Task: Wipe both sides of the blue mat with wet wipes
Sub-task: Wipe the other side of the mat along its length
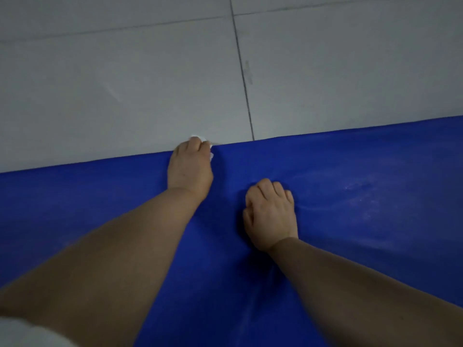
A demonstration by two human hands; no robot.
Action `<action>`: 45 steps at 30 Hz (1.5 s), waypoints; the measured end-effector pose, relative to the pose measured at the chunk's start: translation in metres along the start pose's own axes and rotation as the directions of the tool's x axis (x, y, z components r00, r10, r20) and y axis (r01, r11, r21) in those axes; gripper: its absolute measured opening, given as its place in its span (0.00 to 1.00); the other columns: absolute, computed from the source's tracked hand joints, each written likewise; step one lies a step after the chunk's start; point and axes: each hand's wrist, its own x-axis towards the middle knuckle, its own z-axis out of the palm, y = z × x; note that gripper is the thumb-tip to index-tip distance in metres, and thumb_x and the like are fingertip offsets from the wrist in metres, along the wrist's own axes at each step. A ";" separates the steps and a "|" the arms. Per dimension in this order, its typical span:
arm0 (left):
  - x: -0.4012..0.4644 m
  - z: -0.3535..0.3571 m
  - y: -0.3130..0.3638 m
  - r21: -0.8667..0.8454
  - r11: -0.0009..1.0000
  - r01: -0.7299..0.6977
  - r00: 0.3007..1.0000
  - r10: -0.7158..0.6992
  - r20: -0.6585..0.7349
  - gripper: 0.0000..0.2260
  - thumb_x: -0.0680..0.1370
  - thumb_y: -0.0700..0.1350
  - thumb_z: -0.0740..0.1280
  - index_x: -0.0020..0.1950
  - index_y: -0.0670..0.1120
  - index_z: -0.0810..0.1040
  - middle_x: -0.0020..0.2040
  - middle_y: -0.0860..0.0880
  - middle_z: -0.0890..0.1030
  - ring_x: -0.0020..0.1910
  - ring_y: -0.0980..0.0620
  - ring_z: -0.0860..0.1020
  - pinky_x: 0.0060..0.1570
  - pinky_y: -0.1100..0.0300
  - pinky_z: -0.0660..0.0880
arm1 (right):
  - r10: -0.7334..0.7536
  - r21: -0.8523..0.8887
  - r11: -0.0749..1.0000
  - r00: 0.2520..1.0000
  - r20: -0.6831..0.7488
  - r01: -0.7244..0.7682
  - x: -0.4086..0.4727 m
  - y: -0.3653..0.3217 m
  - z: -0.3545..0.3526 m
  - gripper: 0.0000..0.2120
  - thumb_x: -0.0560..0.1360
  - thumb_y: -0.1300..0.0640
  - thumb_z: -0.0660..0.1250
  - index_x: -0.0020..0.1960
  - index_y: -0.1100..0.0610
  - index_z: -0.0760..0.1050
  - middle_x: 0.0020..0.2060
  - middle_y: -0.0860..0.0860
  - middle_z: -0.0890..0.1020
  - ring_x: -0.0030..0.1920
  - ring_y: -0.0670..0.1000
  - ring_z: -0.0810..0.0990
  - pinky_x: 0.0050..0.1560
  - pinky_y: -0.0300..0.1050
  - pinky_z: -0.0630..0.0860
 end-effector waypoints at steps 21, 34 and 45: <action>0.008 -0.018 -0.031 0.084 0.985 -0.148 0.988 0.144 0.047 0.15 0.85 0.43 0.52 0.58 0.41 0.76 0.55 0.45 0.75 0.43 0.52 0.65 0.43 0.59 0.61 | -0.076 -0.192 0.980 0.988 -0.137 0.049 -0.001 0.000 0.008 0.06 0.67 0.55 0.52 0.37 0.53 0.67 0.38 0.52 0.71 0.38 0.55 0.68 0.39 0.48 0.63; -0.022 -0.042 -0.171 0.196 0.963 -0.185 0.983 0.184 0.023 0.15 0.85 0.43 0.52 0.62 0.41 0.76 0.57 0.43 0.75 0.52 0.44 0.75 0.48 0.57 0.63 | -0.290 0.225 0.938 0.952 0.097 0.263 -0.012 -0.284 0.070 0.01 0.69 0.59 0.66 0.41 0.57 0.75 0.41 0.53 0.78 0.43 0.54 0.73 0.41 0.46 0.62; -0.058 -0.068 -0.324 0.252 0.967 -0.036 0.999 0.026 0.043 0.08 0.78 0.34 0.58 0.45 0.44 0.75 0.46 0.46 0.71 0.39 0.49 0.67 0.39 0.57 0.60 | -0.184 0.039 0.982 0.983 -0.026 0.185 0.001 -0.306 0.102 0.05 0.66 0.50 0.52 0.35 0.51 0.60 0.35 0.48 0.69 0.37 0.50 0.66 0.40 0.45 0.61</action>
